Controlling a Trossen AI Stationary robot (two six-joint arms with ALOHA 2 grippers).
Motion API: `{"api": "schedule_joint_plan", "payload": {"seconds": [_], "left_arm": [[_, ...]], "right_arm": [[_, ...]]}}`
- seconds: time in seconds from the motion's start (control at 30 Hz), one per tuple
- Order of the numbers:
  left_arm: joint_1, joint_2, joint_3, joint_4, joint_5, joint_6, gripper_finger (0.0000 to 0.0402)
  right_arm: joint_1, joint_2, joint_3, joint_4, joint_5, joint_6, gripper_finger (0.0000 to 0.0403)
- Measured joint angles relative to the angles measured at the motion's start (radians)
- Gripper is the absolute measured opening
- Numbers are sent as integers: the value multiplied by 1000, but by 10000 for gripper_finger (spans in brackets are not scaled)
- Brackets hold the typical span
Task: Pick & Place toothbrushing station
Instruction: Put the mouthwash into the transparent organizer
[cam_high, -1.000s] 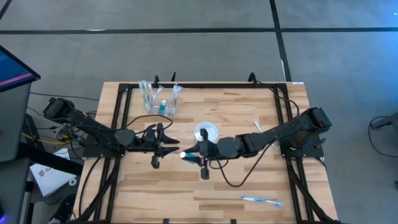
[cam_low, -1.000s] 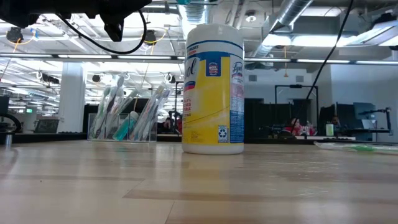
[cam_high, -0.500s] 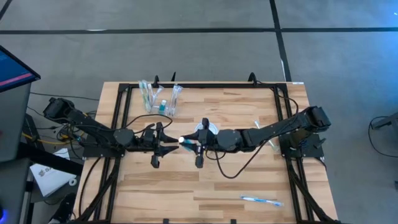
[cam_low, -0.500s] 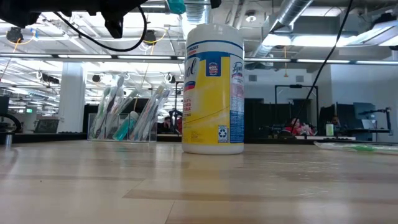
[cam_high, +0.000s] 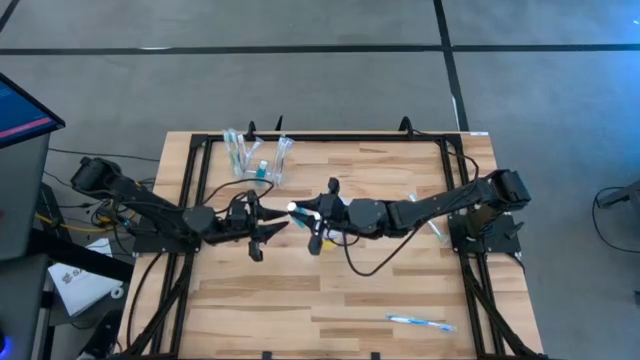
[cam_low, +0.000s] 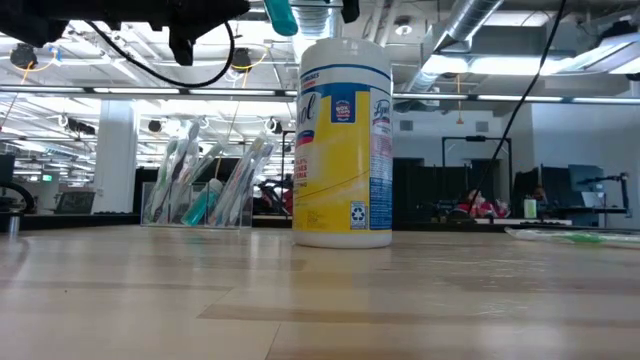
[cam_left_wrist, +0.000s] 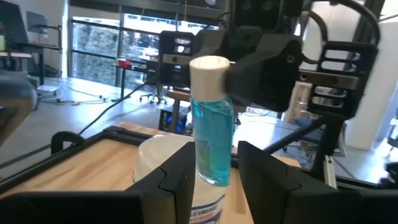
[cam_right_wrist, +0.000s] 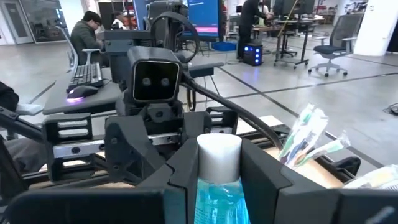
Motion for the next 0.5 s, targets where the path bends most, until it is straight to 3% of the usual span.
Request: {"api": "schedule_joint_plan", "payload": {"seconds": [0.23,0.5], "left_arm": [[18,91,44,33,-70,0,114],[18,110,73,33,-110,0,114]], "right_arm": [[-7,0,0,-1,5,-3,81],[-6,-3,1,1,53,-29,81]]}}
